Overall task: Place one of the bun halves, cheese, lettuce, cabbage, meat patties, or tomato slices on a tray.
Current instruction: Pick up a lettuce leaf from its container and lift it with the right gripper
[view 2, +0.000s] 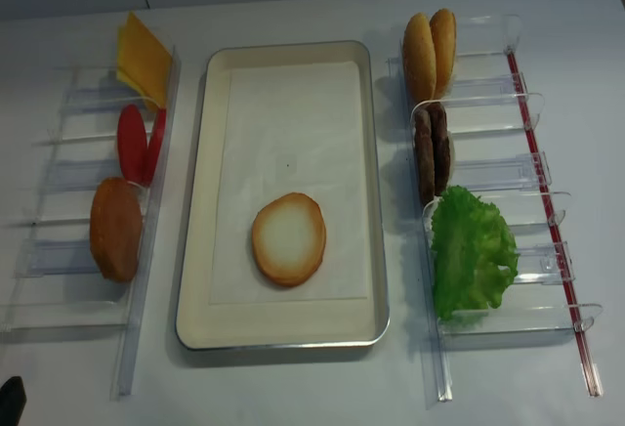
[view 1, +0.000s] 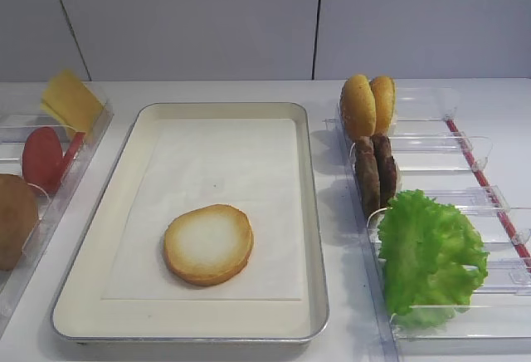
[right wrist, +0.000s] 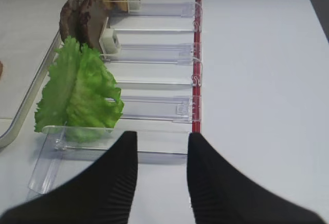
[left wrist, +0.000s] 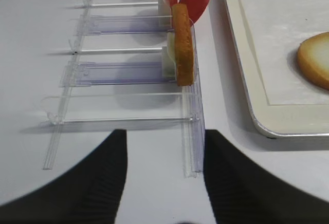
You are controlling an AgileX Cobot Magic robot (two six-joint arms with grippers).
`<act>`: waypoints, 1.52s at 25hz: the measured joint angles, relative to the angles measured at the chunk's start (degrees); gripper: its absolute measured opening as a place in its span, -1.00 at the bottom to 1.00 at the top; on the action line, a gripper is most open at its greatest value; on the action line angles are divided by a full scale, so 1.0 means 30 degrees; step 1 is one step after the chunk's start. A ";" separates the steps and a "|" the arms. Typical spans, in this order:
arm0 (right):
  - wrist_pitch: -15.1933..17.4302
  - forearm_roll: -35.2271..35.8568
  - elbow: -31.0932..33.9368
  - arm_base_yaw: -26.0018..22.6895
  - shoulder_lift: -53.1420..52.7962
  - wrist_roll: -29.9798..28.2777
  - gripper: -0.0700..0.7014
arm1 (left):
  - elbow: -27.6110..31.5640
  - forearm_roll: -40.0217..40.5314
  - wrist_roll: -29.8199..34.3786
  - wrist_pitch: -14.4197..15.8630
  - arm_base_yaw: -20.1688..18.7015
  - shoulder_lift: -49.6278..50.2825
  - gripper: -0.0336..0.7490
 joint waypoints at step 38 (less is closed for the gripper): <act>-0.2748 0.6733 -0.4186 0.4935 1.9938 0.1791 0.28 | 0.0000 0.0000 0.0000 0.0000 0.0000 0.0000 -0.09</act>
